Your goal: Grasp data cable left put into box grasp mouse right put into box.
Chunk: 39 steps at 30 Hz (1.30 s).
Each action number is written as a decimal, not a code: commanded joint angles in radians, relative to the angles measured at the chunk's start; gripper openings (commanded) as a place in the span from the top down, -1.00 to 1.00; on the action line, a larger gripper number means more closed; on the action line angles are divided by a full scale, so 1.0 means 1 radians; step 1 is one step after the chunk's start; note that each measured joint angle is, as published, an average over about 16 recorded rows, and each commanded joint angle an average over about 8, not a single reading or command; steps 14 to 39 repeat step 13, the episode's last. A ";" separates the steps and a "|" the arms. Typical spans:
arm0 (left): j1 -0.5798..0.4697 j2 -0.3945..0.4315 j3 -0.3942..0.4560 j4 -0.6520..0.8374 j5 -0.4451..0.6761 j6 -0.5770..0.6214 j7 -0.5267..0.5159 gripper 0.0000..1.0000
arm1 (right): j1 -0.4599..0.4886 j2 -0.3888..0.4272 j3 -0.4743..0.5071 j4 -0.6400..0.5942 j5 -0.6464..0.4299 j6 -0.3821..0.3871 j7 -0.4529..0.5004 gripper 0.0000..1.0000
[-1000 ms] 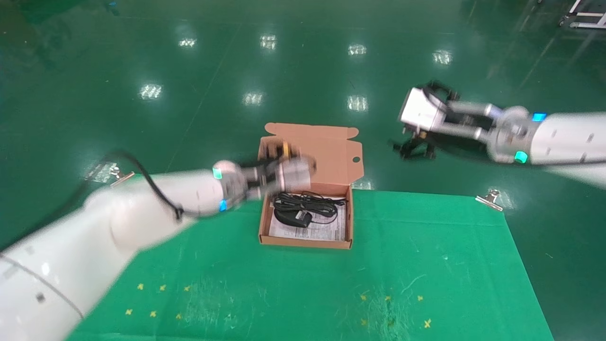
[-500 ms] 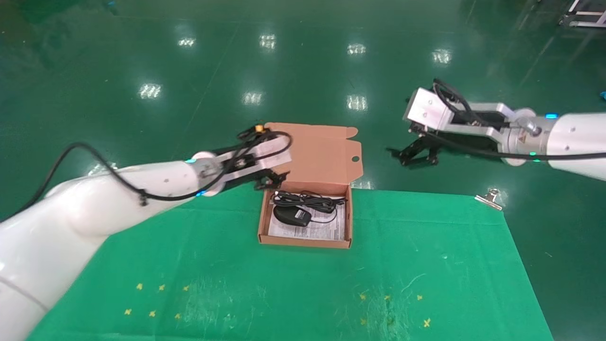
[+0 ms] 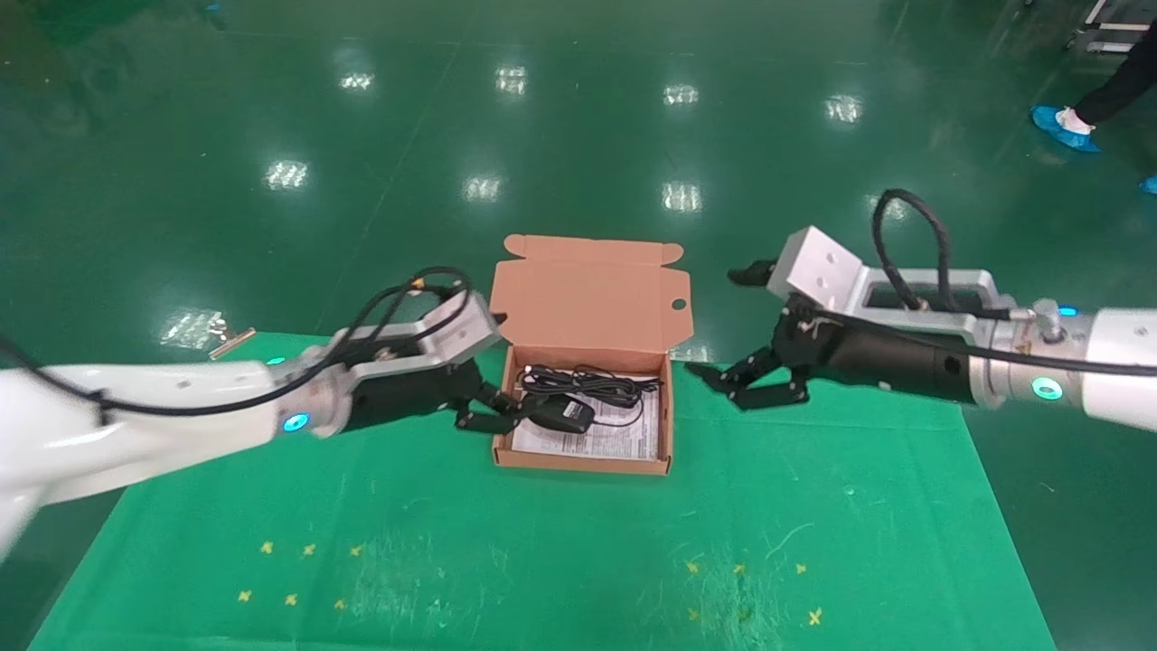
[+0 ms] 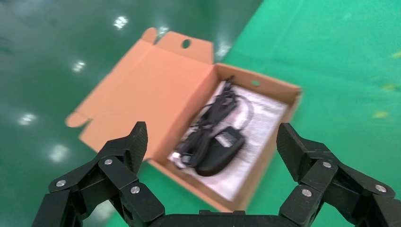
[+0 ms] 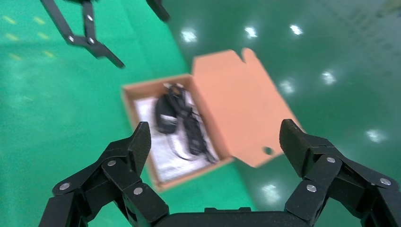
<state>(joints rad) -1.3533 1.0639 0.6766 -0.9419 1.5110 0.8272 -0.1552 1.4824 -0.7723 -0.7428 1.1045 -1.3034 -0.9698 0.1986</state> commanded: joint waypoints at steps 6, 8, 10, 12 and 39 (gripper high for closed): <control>0.053 -0.086 -0.076 -0.065 -0.149 0.127 -0.006 -1.00 | -0.078 0.031 0.088 0.034 0.109 -0.100 -0.002 -1.00; 0.069 -0.111 -0.098 -0.084 -0.192 0.164 -0.008 -1.00 | -0.100 0.040 0.114 0.044 0.141 -0.129 -0.003 -1.00; 0.084 -0.136 -0.119 -0.103 -0.234 0.201 -0.010 -1.00 | -0.122 0.048 0.139 0.054 0.172 -0.158 -0.003 -1.00; 0.091 -0.148 -0.130 -0.112 -0.255 0.219 -0.011 -1.00 | -0.133 0.053 0.152 0.059 0.187 -0.172 -0.004 -1.00; 0.095 -0.154 -0.135 -0.117 -0.266 0.228 -0.011 -1.00 | -0.139 0.055 0.158 0.061 0.195 -0.179 -0.004 -1.00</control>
